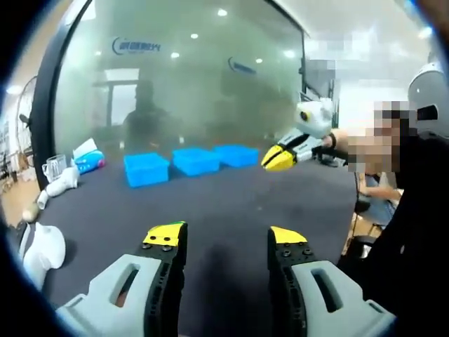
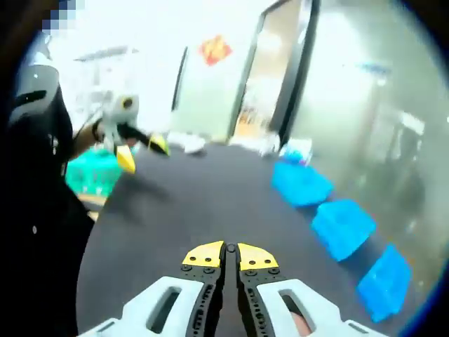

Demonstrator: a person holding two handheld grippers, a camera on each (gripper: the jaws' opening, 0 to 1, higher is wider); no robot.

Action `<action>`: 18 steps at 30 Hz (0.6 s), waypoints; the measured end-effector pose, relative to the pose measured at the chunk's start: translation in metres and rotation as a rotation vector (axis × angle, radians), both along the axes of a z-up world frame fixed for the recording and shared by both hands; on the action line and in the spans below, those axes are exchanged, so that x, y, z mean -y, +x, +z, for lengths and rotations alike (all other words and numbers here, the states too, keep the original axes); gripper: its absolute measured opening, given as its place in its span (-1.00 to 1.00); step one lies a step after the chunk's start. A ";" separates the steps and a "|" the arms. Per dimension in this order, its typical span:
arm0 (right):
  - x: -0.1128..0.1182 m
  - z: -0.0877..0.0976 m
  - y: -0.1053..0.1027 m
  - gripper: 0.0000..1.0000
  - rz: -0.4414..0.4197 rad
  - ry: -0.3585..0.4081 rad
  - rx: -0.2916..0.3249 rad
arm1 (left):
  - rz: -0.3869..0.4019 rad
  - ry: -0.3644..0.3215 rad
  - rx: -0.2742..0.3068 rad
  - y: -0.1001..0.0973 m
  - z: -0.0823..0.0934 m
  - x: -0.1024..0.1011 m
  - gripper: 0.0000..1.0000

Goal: Sort the screws, nuts, and washers into the corresponding bins

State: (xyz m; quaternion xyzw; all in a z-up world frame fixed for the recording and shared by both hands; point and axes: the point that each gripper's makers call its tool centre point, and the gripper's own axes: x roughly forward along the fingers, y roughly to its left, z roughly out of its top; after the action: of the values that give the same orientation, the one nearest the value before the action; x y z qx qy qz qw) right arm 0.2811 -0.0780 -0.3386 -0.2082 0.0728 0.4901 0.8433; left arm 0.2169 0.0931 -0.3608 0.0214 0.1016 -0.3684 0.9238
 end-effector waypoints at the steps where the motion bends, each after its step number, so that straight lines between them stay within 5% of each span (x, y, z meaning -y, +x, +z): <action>1: 0.002 0.005 -0.001 -0.93 -0.015 0.030 0.018 | -0.001 -0.001 0.001 0.000 0.001 0.001 -0.12; 18: 0.036 0.024 -0.001 -0.93 -0.238 0.268 0.101 | -0.008 0.007 0.019 -0.001 0.009 0.012 -0.12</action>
State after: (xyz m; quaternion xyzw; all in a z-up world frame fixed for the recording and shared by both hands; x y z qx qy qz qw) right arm 0.2798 -0.1143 -0.3145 -0.1083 -0.0113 0.3811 0.9181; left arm 0.2159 0.0810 -0.3519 0.0283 0.0941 -0.3714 0.9232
